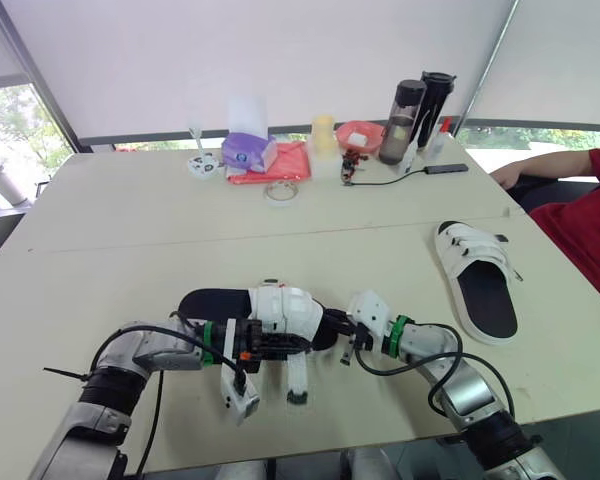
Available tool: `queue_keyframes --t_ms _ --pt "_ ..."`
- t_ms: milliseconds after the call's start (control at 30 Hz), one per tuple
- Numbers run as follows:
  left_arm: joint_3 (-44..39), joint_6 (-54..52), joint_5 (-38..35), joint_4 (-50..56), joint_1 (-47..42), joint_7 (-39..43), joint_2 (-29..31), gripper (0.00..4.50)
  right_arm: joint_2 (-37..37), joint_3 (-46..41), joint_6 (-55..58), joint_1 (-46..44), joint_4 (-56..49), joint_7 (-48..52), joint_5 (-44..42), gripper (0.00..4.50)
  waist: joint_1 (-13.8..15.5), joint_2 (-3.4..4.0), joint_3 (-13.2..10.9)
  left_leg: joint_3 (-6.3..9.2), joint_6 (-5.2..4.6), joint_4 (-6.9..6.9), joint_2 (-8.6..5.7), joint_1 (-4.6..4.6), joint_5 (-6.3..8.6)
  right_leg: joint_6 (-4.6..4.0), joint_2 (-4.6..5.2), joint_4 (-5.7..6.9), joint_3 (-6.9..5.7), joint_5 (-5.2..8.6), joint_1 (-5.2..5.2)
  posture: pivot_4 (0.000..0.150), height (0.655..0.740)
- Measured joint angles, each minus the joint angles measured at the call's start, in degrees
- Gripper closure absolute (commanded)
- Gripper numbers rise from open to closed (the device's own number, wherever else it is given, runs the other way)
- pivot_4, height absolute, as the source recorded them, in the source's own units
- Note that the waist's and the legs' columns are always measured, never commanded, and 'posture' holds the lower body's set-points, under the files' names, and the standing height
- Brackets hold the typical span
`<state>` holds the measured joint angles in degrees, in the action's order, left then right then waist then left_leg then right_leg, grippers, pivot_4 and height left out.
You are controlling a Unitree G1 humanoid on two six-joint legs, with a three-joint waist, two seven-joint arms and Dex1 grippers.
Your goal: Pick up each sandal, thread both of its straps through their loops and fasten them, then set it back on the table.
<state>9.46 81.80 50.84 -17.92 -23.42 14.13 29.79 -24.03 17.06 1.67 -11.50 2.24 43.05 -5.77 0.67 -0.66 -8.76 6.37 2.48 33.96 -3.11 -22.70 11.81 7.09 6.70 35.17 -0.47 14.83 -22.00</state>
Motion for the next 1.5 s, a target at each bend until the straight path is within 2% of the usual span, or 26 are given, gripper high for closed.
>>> queue_keyframes --t_ms 233,367,533,700,833,1000,1400,1500 --pt "0.4 -2.1 -3.1 1.9 -0.7 -2.7 0.0 4.44 0.0 -0.1 0.0 0.0 0.0 0.0 -0.1 4.50 -0.1 0.01 0.0 0.00 0.00 0.00 0.00 0.00 0.00 0.00 -0.01 0.00 0.00 0.00 0.00 0.150 0.7400" --pt "3.2 -8.9 -10.7 2.6 -0.6 -0.9 0.8 4.44 0.1 -0.5 0.0 -0.1 0.0 0.0 -0.1 4.50 0.0 0.00 0.0 0.00 0.00 0.00 0.00 0.00 0.00 0.00 -0.01 0.00 -0.01 0.00 0.02 0.150 0.7400" --pt "10.3 -31.6 -35.1 8.9 5.4 14.8 3.9 4.44 0.3 0.1 0.0 -0.4 0.3 0.1 -0.1 4.50 -0.3 0.15 -0.1 0.03 -0.02 -0.01 0.02 -0.05 -0.01 -0.02 0.01 0.00 0.01 0.03 -0.07 0.150 0.7400" --pt "10.7 -55.0 -53.9 19.0 10.1 26.8 6.3 4.44 0.3 0.0 0.0 -0.6 0.6 0.1 0.0 4.50 -0.4 0.13 -0.1 0.09 0.01 0.00 0.05 -0.06 0.01 -0.07 0.06 -0.01 0.04 0.06 -0.21 0.150 0.7400" --pt "9.1 -76.2 -67.8 25.2 9.7 31.0 5.8 4.44 0.3 0.0 -0.1 -0.7 0.6 0.2 0.0 4.50 -0.4 0.11 -0.1 0.22 0.02 0.01 0.07 -0.38 0.02 -0.10 0.08 -0.04 0.09 0.08 -0.27 0.150 0.7400" --pt "6.0 -94.2 -78.6 30.5 6.6 32.8 4.9 4.44 0.3 0.1 -0.5 -0.8 0.6 0.2 -0.1 4.50 -0.5 0.11 -0.1 0.21 -0.01 0.01 0.02 -0.48 0.00 -0.10 -0.01 -0.03 0.03 0.07 -0.43 0.150 0.7400" --pt "1.1 -111.8 -86.6 32.3 5.0 33.0 2.0 4.44 0.4 0.0 -0.7 -0.8 0.7 0.1 0.0 4.50 -0.4 -0.04 -0.2 0.19 0.00 0.05 0.01 -0.49 0.00 -0.10 0.00 -0.03 0.03 0.06 -0.43 0.150 0.7400" --pt "-0.1 -114.7 -87.5 32.3 4.0 31.7 0.1 3.56 0.4 0.0 -0.7 -0.7 0.7 0.0 0.0 4.50 -0.4 -0.06 -0.2 0.19 0.00 0.05 0.01 -0.49 0.00 -0.10 0.02 -0.04 0.03 0.06 -0.42 0.150 0.7400"
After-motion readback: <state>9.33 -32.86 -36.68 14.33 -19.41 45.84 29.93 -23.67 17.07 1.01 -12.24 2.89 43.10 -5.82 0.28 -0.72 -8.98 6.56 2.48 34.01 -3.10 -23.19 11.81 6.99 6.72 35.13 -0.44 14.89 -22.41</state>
